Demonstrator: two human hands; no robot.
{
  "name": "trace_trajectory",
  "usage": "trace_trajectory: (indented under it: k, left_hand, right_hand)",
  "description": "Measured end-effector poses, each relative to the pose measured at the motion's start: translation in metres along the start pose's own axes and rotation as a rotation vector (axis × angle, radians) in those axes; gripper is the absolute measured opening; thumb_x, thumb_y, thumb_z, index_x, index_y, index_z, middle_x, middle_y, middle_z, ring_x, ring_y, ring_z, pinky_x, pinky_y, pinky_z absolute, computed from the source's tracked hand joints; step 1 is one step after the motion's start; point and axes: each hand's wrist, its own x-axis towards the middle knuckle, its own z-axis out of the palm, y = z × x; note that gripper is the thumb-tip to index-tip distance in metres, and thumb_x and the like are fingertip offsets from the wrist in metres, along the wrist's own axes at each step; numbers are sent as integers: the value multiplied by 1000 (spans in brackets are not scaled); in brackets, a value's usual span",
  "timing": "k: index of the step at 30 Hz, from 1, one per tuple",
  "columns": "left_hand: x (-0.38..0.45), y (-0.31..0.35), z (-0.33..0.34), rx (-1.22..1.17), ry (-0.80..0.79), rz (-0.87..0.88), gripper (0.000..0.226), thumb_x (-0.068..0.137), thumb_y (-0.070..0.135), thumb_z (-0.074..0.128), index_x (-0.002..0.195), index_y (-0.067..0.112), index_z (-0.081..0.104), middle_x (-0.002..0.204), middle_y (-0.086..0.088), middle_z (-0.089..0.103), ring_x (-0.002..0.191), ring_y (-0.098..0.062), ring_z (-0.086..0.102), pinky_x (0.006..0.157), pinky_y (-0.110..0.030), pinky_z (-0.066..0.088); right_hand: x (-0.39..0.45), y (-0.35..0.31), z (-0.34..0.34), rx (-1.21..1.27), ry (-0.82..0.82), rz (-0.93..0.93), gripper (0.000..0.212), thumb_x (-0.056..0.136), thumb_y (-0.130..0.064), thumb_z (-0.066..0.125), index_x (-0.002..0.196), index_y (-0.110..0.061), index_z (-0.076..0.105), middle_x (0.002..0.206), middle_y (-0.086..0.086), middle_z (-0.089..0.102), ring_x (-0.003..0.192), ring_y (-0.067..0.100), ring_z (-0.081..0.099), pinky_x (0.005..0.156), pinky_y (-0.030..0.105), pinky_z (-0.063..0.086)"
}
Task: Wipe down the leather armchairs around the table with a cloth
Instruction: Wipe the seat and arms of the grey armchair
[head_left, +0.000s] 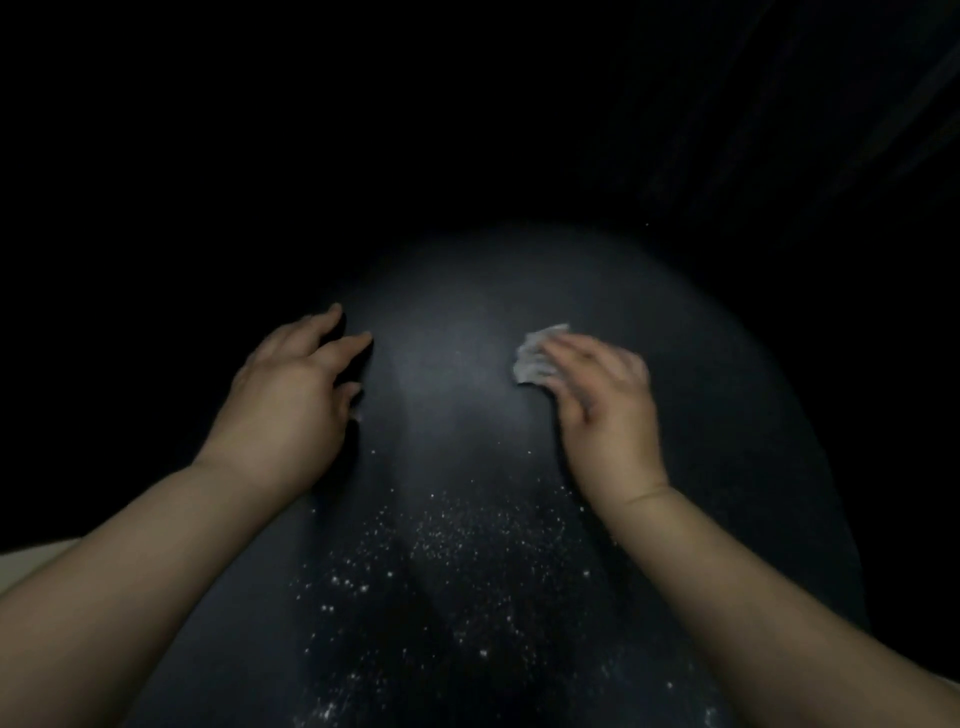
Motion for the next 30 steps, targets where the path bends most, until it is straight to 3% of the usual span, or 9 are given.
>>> trace_trajectory:
  k: [3,8,13,18,20,22,24,27,30]
  left_hand:
    - [-8,-6,1,-22,14,-39,52,87,12,66,137,17,54,152,-9,37,137,-36,34,112,-52,31]
    - [-24,-18,-2,-20,9,-79,56,86,13,69,139,16,51,152,-11,37,135,-37,36,111,-53,32]
    - [-37,-31,-5,-34,19,-114,57,86,13,68,140,14,50,152,-11,37,137,-36,34,112,-51,32]
    - [-51,-41,-7,-56,-19,-154,61,89,17,65,145,20,43,157,-6,29,142,-30,26,115,-46,27]
    - [-57,-45,-7,-61,-36,-162,62,90,17,64,147,21,40,158,-6,25,144,-28,22,117,-44,25]
    - [-60,-51,-6,-70,-39,-174,64,89,16,64,148,21,38,159,-6,24,145,-27,20,118,-42,22]
    - [-65,-55,-4,-85,-43,-187,66,89,15,64,148,21,37,159,-6,23,145,-27,19,119,-39,21]
    - [-74,-60,0,-114,-59,-193,70,89,15,64,150,23,32,160,-3,18,146,-24,16,119,-36,19]
    - [-85,-67,3,-131,-56,-189,73,89,19,65,151,26,29,161,0,14,146,-21,14,117,-31,16]
  right_hand:
    - [-20,-4,-5,20,55,50,35,81,4,68,112,-11,69,116,-2,63,102,27,51,95,30,42]
    - [-23,-40,25,75,-188,-214,36,76,6,71,109,-9,71,114,3,66,97,29,54,91,28,43]
    - [-10,-39,31,90,-53,-15,34,82,3,67,113,-10,69,117,2,64,103,26,50,97,25,39]
    - [-44,-66,49,94,-215,-203,40,76,6,71,111,-13,70,116,-1,65,100,27,53,95,28,42]
    - [-21,-73,58,87,-231,-209,40,77,8,68,113,-10,69,118,3,65,103,28,53,100,19,35]
    - [7,-75,65,78,-138,-119,37,80,7,64,114,-8,68,118,6,64,106,28,51,98,4,24]
    - [15,-78,68,98,-54,-26,35,83,6,63,115,-7,67,117,6,64,108,25,48,96,0,22]
    - [-10,-87,70,137,-217,-160,39,80,9,65,115,-7,67,119,7,63,106,12,42,98,2,24]
    - [-27,-79,60,110,-318,-333,36,79,4,69,114,-7,68,116,7,65,104,20,50,98,18,37]
